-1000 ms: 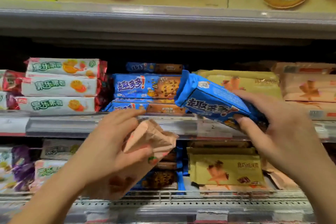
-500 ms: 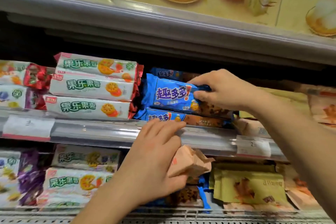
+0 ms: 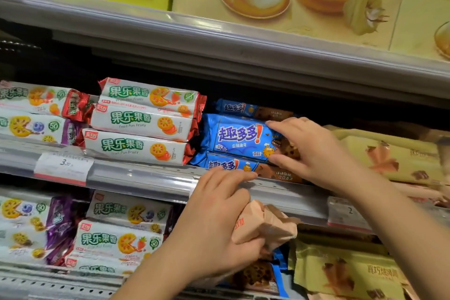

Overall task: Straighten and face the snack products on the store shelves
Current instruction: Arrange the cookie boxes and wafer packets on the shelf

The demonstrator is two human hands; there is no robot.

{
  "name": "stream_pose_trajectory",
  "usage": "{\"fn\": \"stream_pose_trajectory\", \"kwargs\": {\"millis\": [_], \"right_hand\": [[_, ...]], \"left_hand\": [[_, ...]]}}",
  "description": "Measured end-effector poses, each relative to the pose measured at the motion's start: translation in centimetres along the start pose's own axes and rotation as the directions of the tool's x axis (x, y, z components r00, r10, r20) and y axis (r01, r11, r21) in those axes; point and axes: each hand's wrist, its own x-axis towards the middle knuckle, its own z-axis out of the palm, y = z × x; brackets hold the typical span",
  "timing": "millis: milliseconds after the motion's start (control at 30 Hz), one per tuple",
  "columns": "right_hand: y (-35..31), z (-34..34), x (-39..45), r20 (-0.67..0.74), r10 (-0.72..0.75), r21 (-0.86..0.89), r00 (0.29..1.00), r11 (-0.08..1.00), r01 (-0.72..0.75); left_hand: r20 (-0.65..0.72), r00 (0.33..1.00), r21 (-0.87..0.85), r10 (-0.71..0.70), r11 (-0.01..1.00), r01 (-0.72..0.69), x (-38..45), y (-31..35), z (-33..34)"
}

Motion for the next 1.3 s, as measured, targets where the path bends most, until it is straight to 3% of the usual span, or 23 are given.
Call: {"fn": "stream_pose_trajectory", "kwargs": {"millis": [267, 433, 633, 800, 867, 967, 1033, 1133, 1200, 1300], "right_hand": [[-0.1, -0.1, -0.5, -0.053, -0.067, 0.012, 0.996, 0.998, 0.068], [-4.0, -3.0, -6.3, -0.267, 0.044, 0.397, 0.963, 0.915, 0.068], [-7.7, -0.7, -12.2, -0.099, 0.062, 0.507, 0.993, 0.862, -0.004], [-9.1, 1.9, -16.1, -0.045, 0.249, 0.739, 0.967, 0.66, -0.136], [-9.8, 2.7, -17.2, -0.064, 0.316, 0.748, 0.947, 0.643, -0.164], [-10.2, 3.6, -18.3, -0.091, 0.418, 0.744, 0.904, 0.631, -0.217], [-10.5, 3.9, -19.2, -0.048, 0.529, 0.788, 0.847, 0.541, -0.293], [-10.9, 4.4, -20.2, 0.116, 0.711, 0.92, 0.694, 0.186, -0.344], [-11.0, 4.9, -20.6, 0.193, 0.794, 0.952, 0.577, -0.009, -0.307], [-11.9, 6.2, -21.0, 0.238, 0.834, 0.96, 0.498, -0.124, -0.25]], "left_hand": [[0.038, 0.999, -0.019, -0.01, 1.0, 0.01, 0.3, 0.0, -0.3], [0.056, 0.998, -0.026, -0.038, 0.999, 0.04, 0.4, 0.3, -0.5], [0.141, 0.989, -0.129, -0.05, 0.989, 0.068, 0.3, 1.1, -1.5], [0.254, 0.967, -0.105, -0.029, 0.993, 0.057, -0.8, 2.0, -1.4], [0.235, 0.971, -0.117, -0.039, 0.991, 0.068, -1.8, 2.8, -0.7], [0.094, 0.991, -0.161, -0.091, 0.981, 0.105, -3.7, 4.3, 0.7], [-0.02, 0.98, -0.167, -0.197, 0.967, 0.191, -5.4, 4.9, 1.5], [-0.146, 0.892, -0.224, -0.427, 0.893, 0.391, -8.8, 5.3, 2.5], [-0.194, 0.776, -0.324, -0.6, 0.786, 0.527, -10.9, 5.6, 3.4], [-0.067, 0.484, -0.648, -0.872, 0.407, 0.643, -12.5, 6.0, 4.6]]}}
